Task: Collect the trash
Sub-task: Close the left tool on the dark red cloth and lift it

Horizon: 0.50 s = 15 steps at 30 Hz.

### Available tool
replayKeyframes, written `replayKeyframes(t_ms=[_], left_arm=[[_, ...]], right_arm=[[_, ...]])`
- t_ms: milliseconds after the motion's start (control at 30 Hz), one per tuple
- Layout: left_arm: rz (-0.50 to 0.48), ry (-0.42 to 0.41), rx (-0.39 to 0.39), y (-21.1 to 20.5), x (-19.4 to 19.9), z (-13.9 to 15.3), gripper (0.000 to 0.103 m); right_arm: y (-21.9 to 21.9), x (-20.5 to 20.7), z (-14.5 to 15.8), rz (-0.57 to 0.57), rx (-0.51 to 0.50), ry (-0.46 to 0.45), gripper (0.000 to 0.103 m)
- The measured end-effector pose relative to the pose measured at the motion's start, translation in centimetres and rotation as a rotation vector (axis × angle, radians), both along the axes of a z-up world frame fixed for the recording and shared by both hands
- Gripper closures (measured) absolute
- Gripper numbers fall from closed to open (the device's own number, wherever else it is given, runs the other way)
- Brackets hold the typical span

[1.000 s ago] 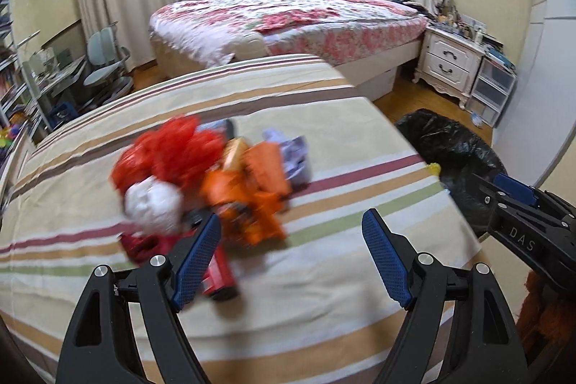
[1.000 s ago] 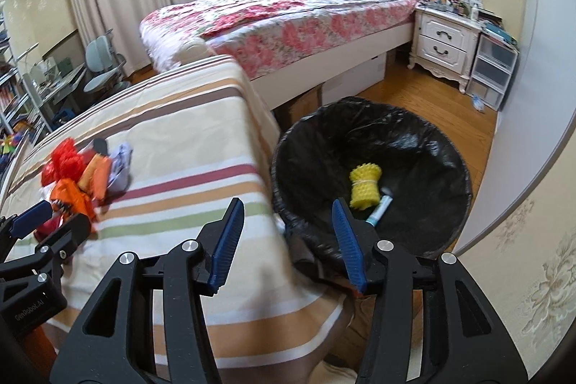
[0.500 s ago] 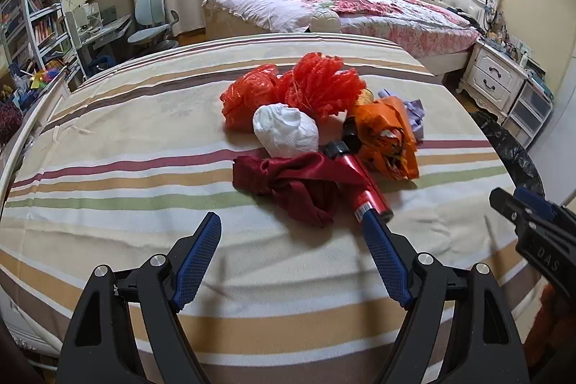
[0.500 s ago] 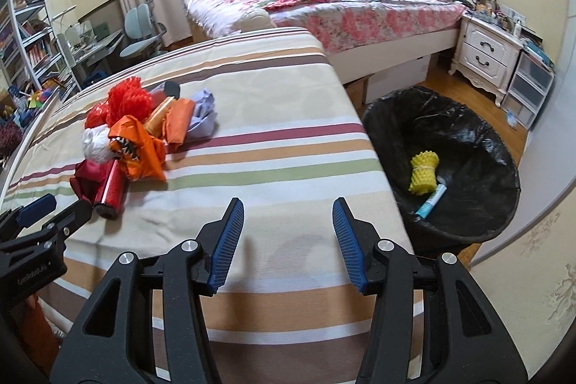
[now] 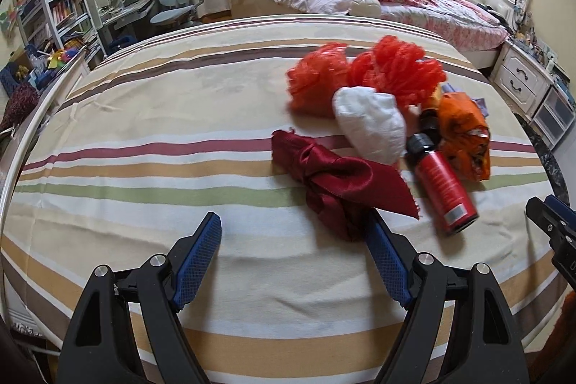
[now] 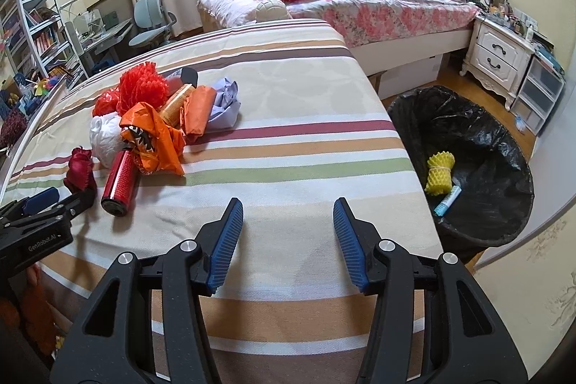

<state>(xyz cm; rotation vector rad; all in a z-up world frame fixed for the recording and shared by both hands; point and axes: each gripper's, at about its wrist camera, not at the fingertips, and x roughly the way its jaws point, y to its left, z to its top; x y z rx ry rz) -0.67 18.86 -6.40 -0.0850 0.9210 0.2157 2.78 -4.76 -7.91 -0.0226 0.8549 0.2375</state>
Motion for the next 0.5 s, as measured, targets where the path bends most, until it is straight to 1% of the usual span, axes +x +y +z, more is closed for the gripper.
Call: replayKeyframes(t_ms=[33,100,133,300,400,500], left_arm=[[0.006,0.001,-0.004,0.4,-0.2,0.0,0.025],[0.01,0.0,-0.017,1.1,-0.7,0.1,0.025],[0.008,0.0,-0.025,1.2,-0.8,0.1,0.025],[-0.008,-0.01,-0.084,1.5,-1.8,0.9,0.025],[-0.021,-0.023,-0.126,1.2,-1.8,1.6,0.024],[-0.023,-0.046,-0.15,0.8,-1.4,2.4,0.022]], right_arm=[[0.0,0.1,-0.1,0.001,-0.002,0.002,0.051],[0.3,0.0,-0.2,0.005,-0.01,-0.004,0.044],[0.3,-0.1,-0.3,0.005,-0.014,-0.007,0.043],[0.7,-0.2,-0.4,0.006,-0.04,-0.019,0.042],[0.8,-0.3,-0.4,0.006,-0.044,-0.02,0.042],[0.8,-0.3,-0.4,0.007,-0.047,-0.023,0.041]])
